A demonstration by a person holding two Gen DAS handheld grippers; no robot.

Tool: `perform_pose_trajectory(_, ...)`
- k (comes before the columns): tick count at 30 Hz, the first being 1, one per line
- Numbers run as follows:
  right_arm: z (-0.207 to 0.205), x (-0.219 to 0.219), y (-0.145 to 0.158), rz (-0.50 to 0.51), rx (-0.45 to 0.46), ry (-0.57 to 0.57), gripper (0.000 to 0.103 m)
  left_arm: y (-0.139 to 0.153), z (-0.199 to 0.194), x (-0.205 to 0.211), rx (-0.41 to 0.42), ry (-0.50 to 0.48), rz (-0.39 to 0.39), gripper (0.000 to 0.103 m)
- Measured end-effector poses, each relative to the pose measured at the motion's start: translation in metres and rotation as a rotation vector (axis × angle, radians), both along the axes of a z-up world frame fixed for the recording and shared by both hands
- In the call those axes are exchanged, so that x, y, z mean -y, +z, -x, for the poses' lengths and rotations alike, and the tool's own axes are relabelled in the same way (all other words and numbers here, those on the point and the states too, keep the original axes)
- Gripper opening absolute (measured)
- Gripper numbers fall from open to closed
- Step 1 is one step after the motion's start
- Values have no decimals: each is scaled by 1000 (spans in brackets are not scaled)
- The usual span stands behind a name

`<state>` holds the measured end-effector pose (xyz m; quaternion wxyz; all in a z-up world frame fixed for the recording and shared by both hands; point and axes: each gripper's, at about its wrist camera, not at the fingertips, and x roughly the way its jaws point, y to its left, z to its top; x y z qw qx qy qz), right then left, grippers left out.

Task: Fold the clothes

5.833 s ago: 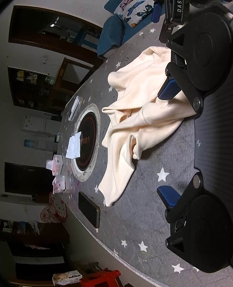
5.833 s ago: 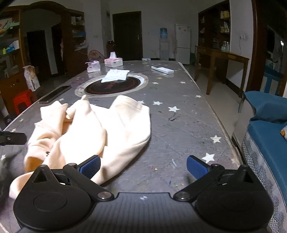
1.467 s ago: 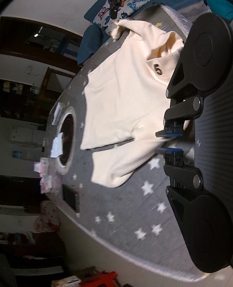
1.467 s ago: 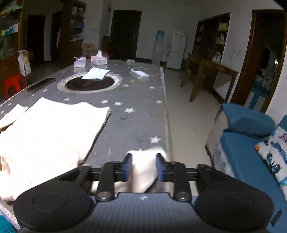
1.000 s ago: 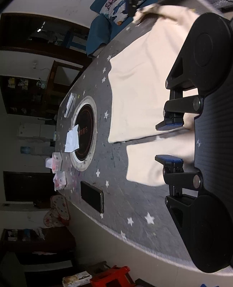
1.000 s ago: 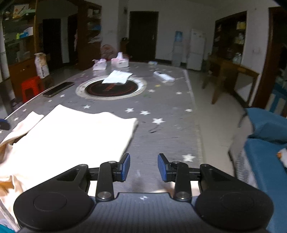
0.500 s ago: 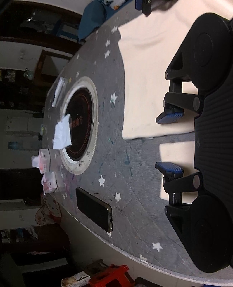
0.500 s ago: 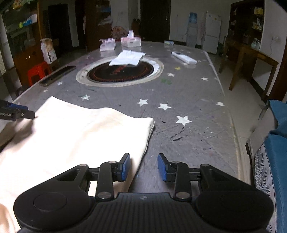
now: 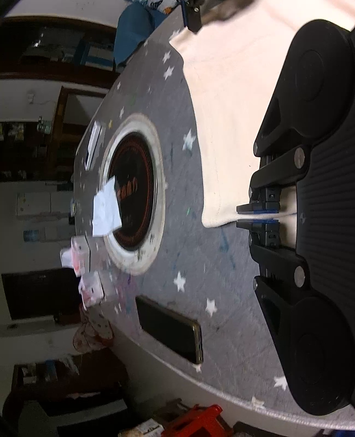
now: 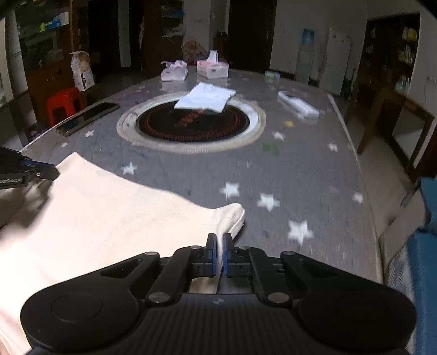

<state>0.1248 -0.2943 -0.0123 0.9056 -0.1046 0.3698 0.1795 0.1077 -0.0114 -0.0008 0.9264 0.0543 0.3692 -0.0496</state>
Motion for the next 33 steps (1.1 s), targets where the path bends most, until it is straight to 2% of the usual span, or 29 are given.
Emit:
perform_pose_trajectory(8, -30, -26, -11, 34, 7, 23, 5, -5, -20, -26, -16, 82, -59, 3)
perform_pose_trajectory(13, -15, -27, 4, 7, 28, 53, 12, 4, -5, -28, -3, 77, -12, 4)
perform_pose_trajectory(20, 48, -44, 15, -23, -9, 241, 17, 12, 32, 6, -22, -78, 51, 5)
perform_pose_trajectory(23, 81, -53, 14, -25, -31, 329, 18, 7, 38, 21, -45, -129, 45, 6)
perform_pose_trajectory(31, 161, -62, 20, -30, -63, 491, 18, 2, 39, 38, -60, -158, 12, 6)
perform_pose_trajectory(33, 175, -61, 25, -41, -65, 520, 22, 1, 39, 39, -57, -160, 4, 7)
